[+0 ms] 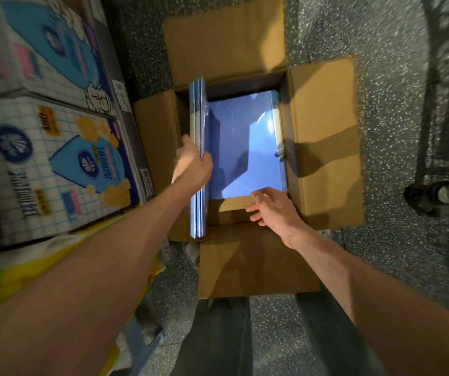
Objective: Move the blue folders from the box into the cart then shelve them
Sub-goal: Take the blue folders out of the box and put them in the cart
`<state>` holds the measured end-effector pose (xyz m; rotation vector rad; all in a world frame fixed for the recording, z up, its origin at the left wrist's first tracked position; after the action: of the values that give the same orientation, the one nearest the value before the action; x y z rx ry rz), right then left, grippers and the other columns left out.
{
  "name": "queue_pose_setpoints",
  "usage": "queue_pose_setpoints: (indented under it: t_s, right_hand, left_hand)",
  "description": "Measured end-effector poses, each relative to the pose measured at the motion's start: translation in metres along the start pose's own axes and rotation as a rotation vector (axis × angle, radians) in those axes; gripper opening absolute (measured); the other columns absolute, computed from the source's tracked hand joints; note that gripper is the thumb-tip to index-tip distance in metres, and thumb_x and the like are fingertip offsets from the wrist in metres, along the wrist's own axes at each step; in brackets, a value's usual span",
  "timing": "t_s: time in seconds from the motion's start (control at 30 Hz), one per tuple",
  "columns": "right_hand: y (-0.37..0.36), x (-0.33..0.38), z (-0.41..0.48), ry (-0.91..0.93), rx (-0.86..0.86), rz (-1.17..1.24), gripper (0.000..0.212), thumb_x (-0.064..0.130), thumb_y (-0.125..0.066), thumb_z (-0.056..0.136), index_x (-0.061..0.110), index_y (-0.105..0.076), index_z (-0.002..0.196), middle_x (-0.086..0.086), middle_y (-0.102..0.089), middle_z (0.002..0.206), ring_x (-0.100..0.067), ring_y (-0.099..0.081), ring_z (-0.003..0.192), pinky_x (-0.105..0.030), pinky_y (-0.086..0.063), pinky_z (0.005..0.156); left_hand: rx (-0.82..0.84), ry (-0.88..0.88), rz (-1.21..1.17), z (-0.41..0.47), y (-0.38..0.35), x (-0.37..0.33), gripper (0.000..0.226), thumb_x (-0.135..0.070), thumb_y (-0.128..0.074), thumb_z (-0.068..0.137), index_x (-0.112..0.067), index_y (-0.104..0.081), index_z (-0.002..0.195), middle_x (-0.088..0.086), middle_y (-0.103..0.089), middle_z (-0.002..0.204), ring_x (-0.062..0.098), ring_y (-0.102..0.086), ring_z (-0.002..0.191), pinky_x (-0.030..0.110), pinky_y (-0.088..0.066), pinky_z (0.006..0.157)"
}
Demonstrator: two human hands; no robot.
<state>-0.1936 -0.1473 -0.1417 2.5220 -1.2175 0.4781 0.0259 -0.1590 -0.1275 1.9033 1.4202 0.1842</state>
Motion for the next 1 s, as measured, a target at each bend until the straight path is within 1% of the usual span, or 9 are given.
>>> queue_pose_setpoints:
  t_s: [0.1,0.37,0.5,0.57,0.67,0.7,0.8,0.9,1.0]
  right_hand:
    - [0.027,0.012,-0.037,0.002,0.035,-0.059,0.025,0.026,-0.045,0.106,0.008,-0.059,0.116,-0.009,-0.073,0.101,-0.013,-0.066,0.076,-0.013,-0.049,0.054]
    - [0.109,0.094,-0.138,0.107,-0.011,-0.259,0.027,0.033,-0.052,0.097,0.013,-0.064,0.111,-0.010,-0.075,0.104,-0.023,-0.065,0.085,-0.039,-0.053,0.082]
    - [0.151,0.142,-0.208,0.182,-0.017,-0.388,0.029,0.032,-0.049,0.101,0.014,-0.061,0.120,-0.008,-0.069,0.119,-0.028,-0.064,0.109,-0.034,-0.047,0.091]
    - [0.168,0.163,-0.250,0.214,0.017,-0.405,0.041,0.037,-0.049,0.102,0.013,-0.047,0.136,-0.007,-0.062,0.129,-0.025,-0.063,0.110,-0.035,-0.049,0.092]
    - [0.200,0.192,-0.303,0.252,0.059,-0.252,0.058,0.032,-0.054,0.102,0.003,-0.030,0.146,-0.008,-0.060,0.124,-0.005,-0.063,0.089,-0.015,-0.049,0.068]
    - [0.209,0.198,-0.314,0.263,0.067,-0.209,0.066,0.039,-0.056,0.100,0.002,-0.028,0.146,-0.005,-0.058,0.128,-0.006,-0.062,0.095,-0.012,-0.051,0.073]
    - [0.231,0.204,-0.351,0.303,0.058,-0.143,0.112,0.074,-0.058,0.081,0.007,-0.009,0.157,-0.007,-0.042,0.153,-0.024,-0.050,0.132,-0.037,-0.039,0.111]
    - [0.245,0.200,-0.387,0.345,0.047,0.077,0.103,0.063,-0.070,0.078,0.006,-0.029,0.153,-0.002,-0.052,0.142,-0.017,-0.053,0.127,-0.032,-0.039,0.107]
    - [0.245,0.184,-0.425,0.397,0.156,0.128,0.074,0.073,-0.071,0.068,0.021,-0.068,0.120,0.007,-0.071,0.116,-0.015,-0.068,0.110,-0.035,-0.048,0.104]
  left_hand:
    - [0.006,-0.061,0.008,-0.042,0.033,-0.024,0.037,-0.021,-0.054,0.097,-0.005,-0.045,0.130,0.019,-0.058,0.124,0.038,-0.059,0.110,0.044,-0.051,0.087]
    - [0.012,-0.199,0.028,-0.178,0.117,-0.130,0.042,-0.024,-0.061,0.095,-0.011,-0.050,0.133,0.013,-0.065,0.117,0.035,-0.063,0.107,0.038,-0.052,0.084]
    - [-0.018,-0.210,-0.098,-0.246,0.161,-0.178,0.043,-0.026,-0.064,0.093,-0.019,-0.051,0.133,0.004,-0.066,0.115,0.027,-0.065,0.103,0.035,-0.052,0.082]
    - [-0.027,-0.209,-0.224,-0.281,0.183,-0.196,0.044,-0.022,-0.067,0.092,-0.018,-0.051,0.133,0.005,-0.067,0.117,0.025,-0.065,0.103,0.037,-0.053,0.085]
    - [0.037,-0.201,-0.462,-0.337,0.210,-0.218,0.041,-0.017,-0.069,0.092,-0.015,-0.054,0.131,0.006,-0.072,0.115,0.023,-0.072,0.097,0.042,-0.059,0.084]
    - [0.059,-0.210,-0.519,-0.351,0.216,-0.224,0.038,-0.016,-0.068,0.093,-0.015,-0.056,0.129,0.004,-0.073,0.112,0.020,-0.074,0.093,0.037,-0.060,0.078]
    - [0.092,-0.296,-0.621,-0.408,0.237,-0.243,0.032,-0.010,-0.064,0.095,-0.014,-0.060,0.127,0.001,-0.075,0.111,0.015,-0.075,0.093,0.029,-0.058,0.074]
    - [0.104,-0.354,-0.680,-0.461,0.252,-0.251,0.030,-0.007,-0.062,0.095,-0.015,-0.063,0.124,-0.002,-0.077,0.108,0.016,-0.074,0.095,0.028,-0.058,0.074]
    - [0.132,-0.393,-0.696,-0.508,0.255,-0.248,0.025,-0.008,-0.063,0.094,-0.015,-0.066,0.118,-0.001,-0.078,0.102,0.022,-0.075,0.092,0.031,-0.057,0.072]
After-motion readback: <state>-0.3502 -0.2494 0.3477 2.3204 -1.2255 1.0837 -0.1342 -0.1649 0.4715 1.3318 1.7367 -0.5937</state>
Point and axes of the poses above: each hand's wrist, its own z-axis towards the middle knuckle, its own y-axis out of the back of the hand, x = y × z, the point moved 8 cm from there along z, towards the middle knuckle
